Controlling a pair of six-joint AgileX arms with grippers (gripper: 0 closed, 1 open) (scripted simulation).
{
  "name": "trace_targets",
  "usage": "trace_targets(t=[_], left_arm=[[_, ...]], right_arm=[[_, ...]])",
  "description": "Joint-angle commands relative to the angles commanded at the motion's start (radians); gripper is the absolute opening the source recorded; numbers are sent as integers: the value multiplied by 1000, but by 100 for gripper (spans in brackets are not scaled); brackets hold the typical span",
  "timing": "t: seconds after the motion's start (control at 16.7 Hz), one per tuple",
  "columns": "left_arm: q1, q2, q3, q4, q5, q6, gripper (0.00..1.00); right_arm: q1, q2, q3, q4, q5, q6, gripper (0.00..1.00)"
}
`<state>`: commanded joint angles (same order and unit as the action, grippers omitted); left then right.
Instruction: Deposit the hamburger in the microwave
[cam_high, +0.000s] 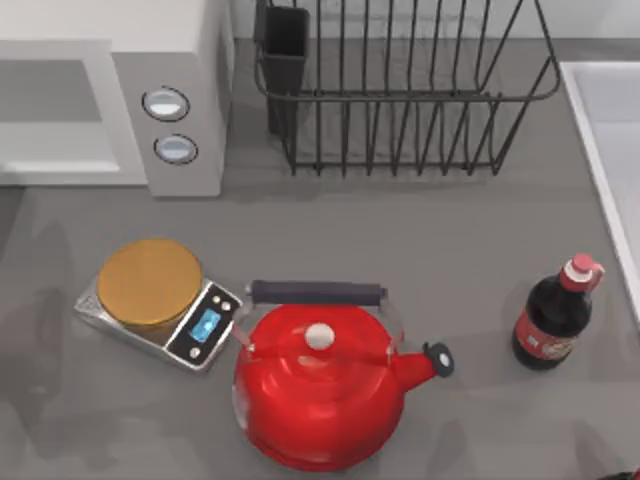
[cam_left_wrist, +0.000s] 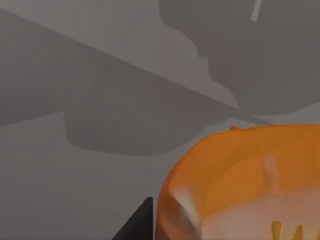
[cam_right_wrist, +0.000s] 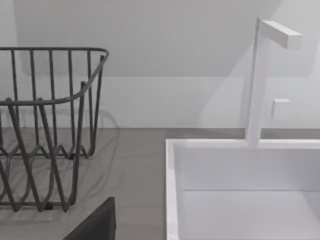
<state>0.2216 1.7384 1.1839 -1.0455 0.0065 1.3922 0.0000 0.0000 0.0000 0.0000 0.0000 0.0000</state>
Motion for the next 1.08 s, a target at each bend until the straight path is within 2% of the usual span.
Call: trace_targets(t=[0.24,0.6,0.84,1.08], left_arm=[[-1,-50,67,-87,-1,-6,0],[-4,-39,63,-53,7,-16,0],[-32,6,47,135,55,-100,0],[-65,76,-6,486,119,-260,0]], right_arm=[[0,0,0,0,0,0,100],[0,0,0,0,0,0,100],[0,0,0,0,0,0,100],[0,0,0,0,0,0,100]])
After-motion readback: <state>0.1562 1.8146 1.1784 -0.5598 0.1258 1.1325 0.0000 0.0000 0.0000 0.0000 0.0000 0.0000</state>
